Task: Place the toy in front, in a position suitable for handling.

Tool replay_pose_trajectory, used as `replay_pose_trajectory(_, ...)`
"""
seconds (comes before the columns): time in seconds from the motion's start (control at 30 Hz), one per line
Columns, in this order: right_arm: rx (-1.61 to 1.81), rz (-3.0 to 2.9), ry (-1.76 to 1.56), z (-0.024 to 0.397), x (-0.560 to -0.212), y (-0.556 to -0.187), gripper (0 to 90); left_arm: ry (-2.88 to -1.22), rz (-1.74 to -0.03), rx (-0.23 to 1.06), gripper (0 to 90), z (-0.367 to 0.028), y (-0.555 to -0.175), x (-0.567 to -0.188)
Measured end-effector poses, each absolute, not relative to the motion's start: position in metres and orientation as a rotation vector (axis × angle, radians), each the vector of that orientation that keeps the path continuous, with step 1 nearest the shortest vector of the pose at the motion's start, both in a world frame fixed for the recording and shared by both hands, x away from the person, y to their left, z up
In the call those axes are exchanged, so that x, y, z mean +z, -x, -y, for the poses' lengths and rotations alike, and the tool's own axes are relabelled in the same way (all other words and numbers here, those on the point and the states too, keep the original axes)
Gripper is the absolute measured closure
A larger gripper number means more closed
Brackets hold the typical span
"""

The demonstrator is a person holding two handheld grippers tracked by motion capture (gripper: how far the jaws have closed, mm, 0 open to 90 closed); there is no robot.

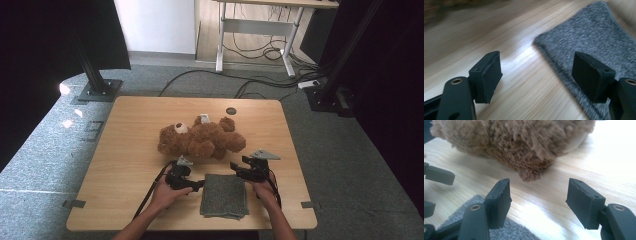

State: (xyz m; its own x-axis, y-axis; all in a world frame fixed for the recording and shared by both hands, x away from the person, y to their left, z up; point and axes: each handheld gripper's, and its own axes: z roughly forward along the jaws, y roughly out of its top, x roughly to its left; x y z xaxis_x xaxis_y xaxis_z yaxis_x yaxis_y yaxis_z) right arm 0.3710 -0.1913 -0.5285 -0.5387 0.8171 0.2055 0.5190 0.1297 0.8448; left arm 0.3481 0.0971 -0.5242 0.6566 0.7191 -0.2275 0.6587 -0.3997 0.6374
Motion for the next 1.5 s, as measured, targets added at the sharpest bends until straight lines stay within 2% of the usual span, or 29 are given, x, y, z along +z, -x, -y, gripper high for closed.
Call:
replay_pose_trajectory(0.27,1.354,-2.101,-1.309,0.197,-0.53,-0.37,35.8,-2.168,-1.045,0.066,22.1,-0.075,-0.356,-0.532)
replay_pose_trajectory(0.6,1.357,-2.083,-1.321,0.202,-0.53,-0.37,35.8,-2.199,-0.991,0.135,27.5,-0.058,-0.351,-0.538)
replay_pose_trajectory(0.77,1.353,-2.084,-1.32,0.202,-0.53,-0.37,35.8,-2.236,-0.939,0.246,35.5,-0.048,-0.34,-0.54)
replay_pose_trajectory(0.8,1.352,-2.084,-1.318,0.202,-0.53,-0.37,35.8,-2.239,-0.927,0.259,38.9,-0.047,-0.338,-0.54)
replay_pose_trajectory(0.83,1.349,-2.085,-1.318,0.201,-0.531,-0.37,35.8,-2.237,-0.917,0.264,46.3,-0.046,-0.336,-0.54)
replay_pose_trajectory(0.87,1.349,-2.085,-1.318,0.201,-0.531,-0.37,35.8,-2.237,-0.906,0.265,46.3,-0.045,-0.335,-0.541)
replay_pose_trajectory(1.0,1.339,-2.087,-1.321,0.201,-0.531,-0.37,35.8,-2.23,-0.861,0.231,65.0,-0.046,-0.332,-0.541)
replay_pose_trajectory(1.1,1.339,-2.082,-1.322,0.202,-0.531,-0.37,35.8,-2.216,-0.851,0.195,73.5,-0.047,-0.331,-0.542)
replay_pose_trajectory(1.3,1.338,-2.075,-1.331,0.204,-0.531,-0.369,36.0,-2.157,-0.843,0.078,79.1,-0.065,-0.334,-0.54)
replay_pose_trajectory(1.5,1.349,-2.066,-1.327,0.206,-0.529,-0.368,36.2,-2.029,-0.867,-0.041,79.5,-0.111,-0.333,-0.527)
